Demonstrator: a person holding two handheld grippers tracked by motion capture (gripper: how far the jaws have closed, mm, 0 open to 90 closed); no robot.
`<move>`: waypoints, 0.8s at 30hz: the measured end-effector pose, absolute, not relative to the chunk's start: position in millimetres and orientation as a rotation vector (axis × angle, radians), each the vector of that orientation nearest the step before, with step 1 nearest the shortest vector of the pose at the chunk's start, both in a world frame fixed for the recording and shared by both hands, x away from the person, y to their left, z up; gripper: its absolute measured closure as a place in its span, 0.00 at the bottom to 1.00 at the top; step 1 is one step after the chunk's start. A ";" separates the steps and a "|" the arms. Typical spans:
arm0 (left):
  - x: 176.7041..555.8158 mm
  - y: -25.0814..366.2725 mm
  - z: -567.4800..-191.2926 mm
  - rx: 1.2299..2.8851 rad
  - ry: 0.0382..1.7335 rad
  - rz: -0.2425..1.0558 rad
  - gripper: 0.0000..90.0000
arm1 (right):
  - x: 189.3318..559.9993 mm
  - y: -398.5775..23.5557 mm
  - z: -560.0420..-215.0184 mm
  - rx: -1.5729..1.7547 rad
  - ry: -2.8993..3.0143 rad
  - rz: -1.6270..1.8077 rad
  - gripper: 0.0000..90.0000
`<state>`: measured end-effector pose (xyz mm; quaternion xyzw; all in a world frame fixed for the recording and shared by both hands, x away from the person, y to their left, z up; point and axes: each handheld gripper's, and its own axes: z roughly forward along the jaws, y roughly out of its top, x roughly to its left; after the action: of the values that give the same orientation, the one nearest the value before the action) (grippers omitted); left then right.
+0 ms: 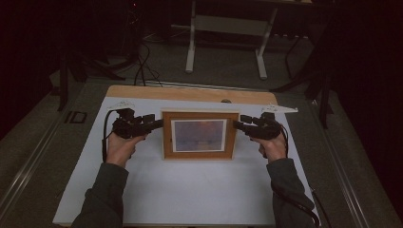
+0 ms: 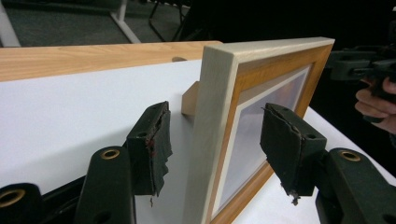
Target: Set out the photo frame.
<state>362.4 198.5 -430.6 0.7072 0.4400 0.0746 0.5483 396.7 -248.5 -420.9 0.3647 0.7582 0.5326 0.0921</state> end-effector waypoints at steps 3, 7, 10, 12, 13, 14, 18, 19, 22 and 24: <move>359.1 202.6 -431.4 1.673 1.045 0.184 0.49 | 394.5 -251.6 -420.4 1.073 2.254 1.581 0.54; 355.4 208.8 -433.2 1.664 1.062 0.197 0.50 | 391.1 -255.3 -419.9 1.065 2.250 1.587 0.57; 352.7 212.3 -434.1 1.662 1.070 0.203 0.51 | 389.3 -257.8 -420.6 1.062 2.251 1.583 0.60; 350.5 214.7 -434.5 1.665 1.072 0.210 0.52 | 388.1 -259.4 -421.4 1.065 2.251 1.584 0.62; 349.3 216.0 -434.5 1.667 1.073 0.215 0.52 | 387.5 -260.2 -421.9 1.063 2.250 1.586 0.63; 348.1 217.3 -434.6 1.667 1.073 0.221 0.52 | 386.9 -260.9 -422.4 1.065 2.249 1.586 0.65; 343.8 222.0 -435.8 1.665 1.082 0.237 0.54 | 385.0 -263.7 -424.8 1.067 2.251 1.573 0.70; 342.8 222.8 -436.3 1.665 1.086 0.240 0.54 | 384.7 -264.3 -425.5 1.068 2.250 1.573 0.71; 340.9 224.0 -437.7 1.677 1.089 0.253 0.54 | 383.9 -265.1 -427.1 1.071 2.251 1.567 0.74; 337.4 224.8 -440.8 1.697 1.093 0.270 0.55 | 382.7 -266.5 -430.4 1.080 2.248 1.561 0.77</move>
<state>337.4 224.8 -440.8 0.7094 0.4569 0.1129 0.5247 382.7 -266.5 -430.4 0.3653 0.7602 0.5280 0.0995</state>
